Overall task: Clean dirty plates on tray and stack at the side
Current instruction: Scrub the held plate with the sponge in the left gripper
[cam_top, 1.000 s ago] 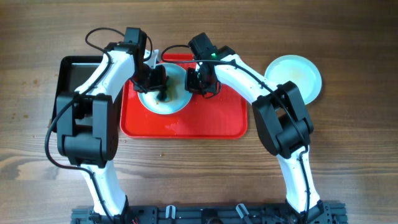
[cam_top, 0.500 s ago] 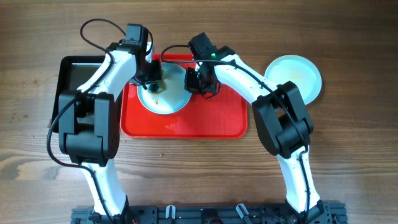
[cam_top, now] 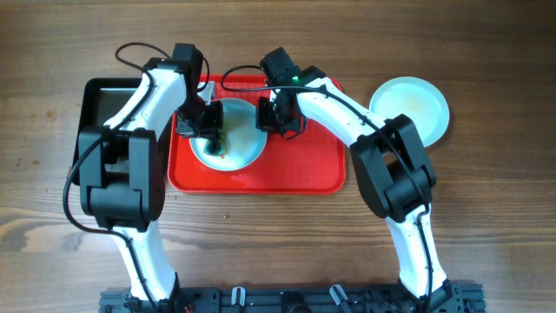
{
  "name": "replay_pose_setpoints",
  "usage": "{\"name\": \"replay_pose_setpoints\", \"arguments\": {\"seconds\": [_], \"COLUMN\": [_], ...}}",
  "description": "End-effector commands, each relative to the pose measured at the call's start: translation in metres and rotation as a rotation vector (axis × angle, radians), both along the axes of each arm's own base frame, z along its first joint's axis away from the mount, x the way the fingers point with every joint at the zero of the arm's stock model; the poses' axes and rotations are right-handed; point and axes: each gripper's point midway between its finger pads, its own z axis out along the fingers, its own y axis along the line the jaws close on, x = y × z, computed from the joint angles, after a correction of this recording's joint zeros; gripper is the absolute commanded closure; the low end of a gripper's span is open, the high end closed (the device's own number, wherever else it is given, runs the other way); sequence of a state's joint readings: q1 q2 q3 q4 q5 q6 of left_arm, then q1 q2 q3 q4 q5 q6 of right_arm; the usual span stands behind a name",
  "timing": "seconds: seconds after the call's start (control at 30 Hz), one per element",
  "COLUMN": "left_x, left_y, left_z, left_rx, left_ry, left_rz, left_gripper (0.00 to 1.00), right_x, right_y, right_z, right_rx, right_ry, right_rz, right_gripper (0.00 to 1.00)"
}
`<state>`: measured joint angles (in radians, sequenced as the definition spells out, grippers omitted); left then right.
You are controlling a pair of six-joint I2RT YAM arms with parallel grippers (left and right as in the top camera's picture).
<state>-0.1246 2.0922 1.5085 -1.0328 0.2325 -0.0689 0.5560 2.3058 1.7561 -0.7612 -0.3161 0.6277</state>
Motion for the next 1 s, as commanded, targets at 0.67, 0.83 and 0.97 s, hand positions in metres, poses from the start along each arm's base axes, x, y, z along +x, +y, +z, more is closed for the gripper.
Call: {"name": "replay_pose_setpoints", "arguments": {"seconds": [0.67,0.83,0.97], "left_x": [0.074,0.098,0.100], "left_y": [0.020,0.034,0.033], "left_z": [-0.014,-0.004,-0.003], "left_rx": [0.292,0.361,0.359], "left_ry": [-0.319,-0.431,-0.438], "left_rz": [0.143,0.255,0.255], "left_gripper": [0.96,0.96,0.96], "right_x": [-0.001,-0.001,0.000], "right_y": [-0.011,-0.011,-0.011], "right_z": [-0.019,-0.019,-0.019], "right_rx": [-0.046,-0.046,-0.043], "right_ry": [0.028,0.026,0.020], "right_rz": [-0.036,-0.036,-0.032], "right_gripper": [0.96,0.96,0.96]}}
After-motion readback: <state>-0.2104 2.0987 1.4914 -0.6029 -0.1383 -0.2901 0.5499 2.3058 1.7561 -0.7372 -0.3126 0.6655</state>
